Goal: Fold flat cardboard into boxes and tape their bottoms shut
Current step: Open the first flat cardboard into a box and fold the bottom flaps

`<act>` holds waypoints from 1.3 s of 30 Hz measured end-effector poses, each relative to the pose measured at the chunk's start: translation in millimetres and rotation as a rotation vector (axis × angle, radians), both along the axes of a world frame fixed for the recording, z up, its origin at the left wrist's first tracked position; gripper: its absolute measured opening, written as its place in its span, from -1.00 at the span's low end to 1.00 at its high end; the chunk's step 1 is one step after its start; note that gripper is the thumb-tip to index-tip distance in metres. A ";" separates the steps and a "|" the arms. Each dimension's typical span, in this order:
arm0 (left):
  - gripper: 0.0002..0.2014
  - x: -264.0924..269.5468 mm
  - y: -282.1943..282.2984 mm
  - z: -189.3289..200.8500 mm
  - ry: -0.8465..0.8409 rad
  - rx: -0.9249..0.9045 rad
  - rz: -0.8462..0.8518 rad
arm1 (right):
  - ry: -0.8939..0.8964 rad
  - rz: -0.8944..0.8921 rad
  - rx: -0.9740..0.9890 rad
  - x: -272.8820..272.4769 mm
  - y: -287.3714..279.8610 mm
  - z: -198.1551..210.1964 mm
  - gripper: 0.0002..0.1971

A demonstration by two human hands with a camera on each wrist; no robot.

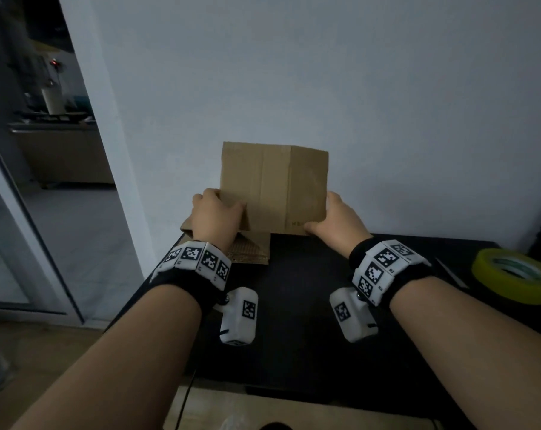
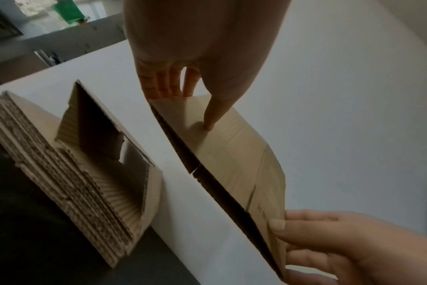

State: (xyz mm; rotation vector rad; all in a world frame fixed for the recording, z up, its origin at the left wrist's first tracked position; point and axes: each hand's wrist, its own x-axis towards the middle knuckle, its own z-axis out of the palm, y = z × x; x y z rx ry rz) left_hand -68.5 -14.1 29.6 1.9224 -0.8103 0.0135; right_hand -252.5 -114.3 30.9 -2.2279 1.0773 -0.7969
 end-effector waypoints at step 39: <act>-0.66 -149.9 -51.5 -26.1 0.453 -0.296 -0.365 | -0.457 -0.339 0.242 -121.8 -28.1 -22.7 -0.18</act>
